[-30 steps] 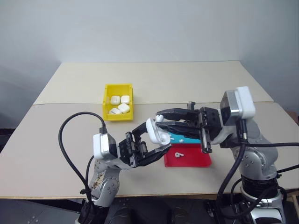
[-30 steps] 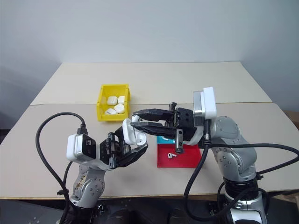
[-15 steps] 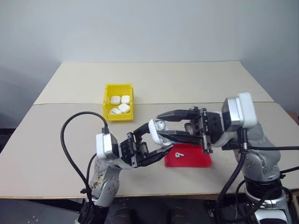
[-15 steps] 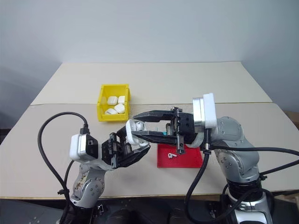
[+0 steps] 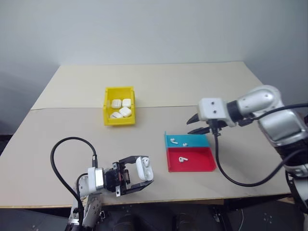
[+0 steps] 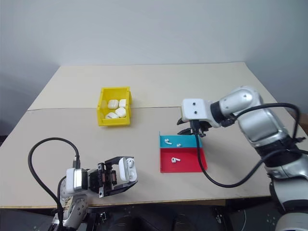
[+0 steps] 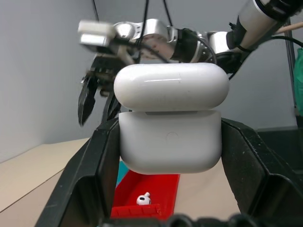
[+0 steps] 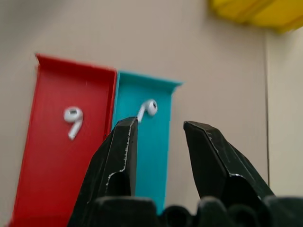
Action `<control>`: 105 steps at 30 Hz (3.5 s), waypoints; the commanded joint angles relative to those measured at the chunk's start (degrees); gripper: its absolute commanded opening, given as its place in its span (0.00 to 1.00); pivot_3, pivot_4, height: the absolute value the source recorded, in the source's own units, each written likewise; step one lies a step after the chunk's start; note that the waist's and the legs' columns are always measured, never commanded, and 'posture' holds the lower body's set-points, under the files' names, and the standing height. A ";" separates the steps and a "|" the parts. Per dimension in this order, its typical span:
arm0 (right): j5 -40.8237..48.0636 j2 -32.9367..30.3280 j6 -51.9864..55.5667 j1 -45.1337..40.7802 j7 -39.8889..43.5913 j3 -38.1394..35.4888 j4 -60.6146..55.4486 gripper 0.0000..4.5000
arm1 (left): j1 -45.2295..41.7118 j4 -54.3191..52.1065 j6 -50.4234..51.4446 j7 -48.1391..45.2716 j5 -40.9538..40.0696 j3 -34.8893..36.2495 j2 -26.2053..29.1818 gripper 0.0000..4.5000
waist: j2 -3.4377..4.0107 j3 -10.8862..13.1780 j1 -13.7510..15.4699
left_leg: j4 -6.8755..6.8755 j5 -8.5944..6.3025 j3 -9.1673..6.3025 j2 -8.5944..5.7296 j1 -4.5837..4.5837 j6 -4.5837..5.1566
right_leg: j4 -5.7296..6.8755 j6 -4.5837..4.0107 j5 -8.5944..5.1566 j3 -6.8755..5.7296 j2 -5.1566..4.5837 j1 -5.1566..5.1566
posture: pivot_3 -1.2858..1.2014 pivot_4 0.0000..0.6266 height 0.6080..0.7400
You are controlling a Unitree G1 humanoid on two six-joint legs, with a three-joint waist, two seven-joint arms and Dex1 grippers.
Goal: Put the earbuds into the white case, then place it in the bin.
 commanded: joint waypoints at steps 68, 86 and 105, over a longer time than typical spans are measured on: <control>-24.96 20.90 5.73 -1.26 -3.91 8.64 16.51 0.35 | 0.76 0.79 -6.42 5.63 4.57 -1.66 -1.26 0.63 | 0.06 -0.04 0.16 | 0.04 0.04 0.02 0.04 0.01 -0.07 | 0.16 -0.03 -0.01 -0.15 -0.01 0.04 | 0.52 0.24 1.00; -26.02 20.72 5.66 -1.25 -3.18 9.35 17.47 0.35 | 0.54 1.42 -7.26 6.64 5.13 -2.16 -1.18 0.63 | 0.07 -0.06 0.17 | 0.04 0.04 0.02 0.04 0.02 -0.07 | 0.16 -0.03 -0.01 -0.16 -0.01 0.06 | 0.52 0.24 1.00; -25.81 20.73 4.89 -0.78 -4.10 8.44 16.71 0.27 | 0.10 1.70 -7.46 6.76 5.07 -2.38 -0.95 0.63 | 0.07 -0.06 0.17 | 0.04 0.04 0.01 0.04 0.02 -0.07 | 0.16 -0.03 -0.01 -0.17 -0.01 0.07 | 0.52 0.24 1.00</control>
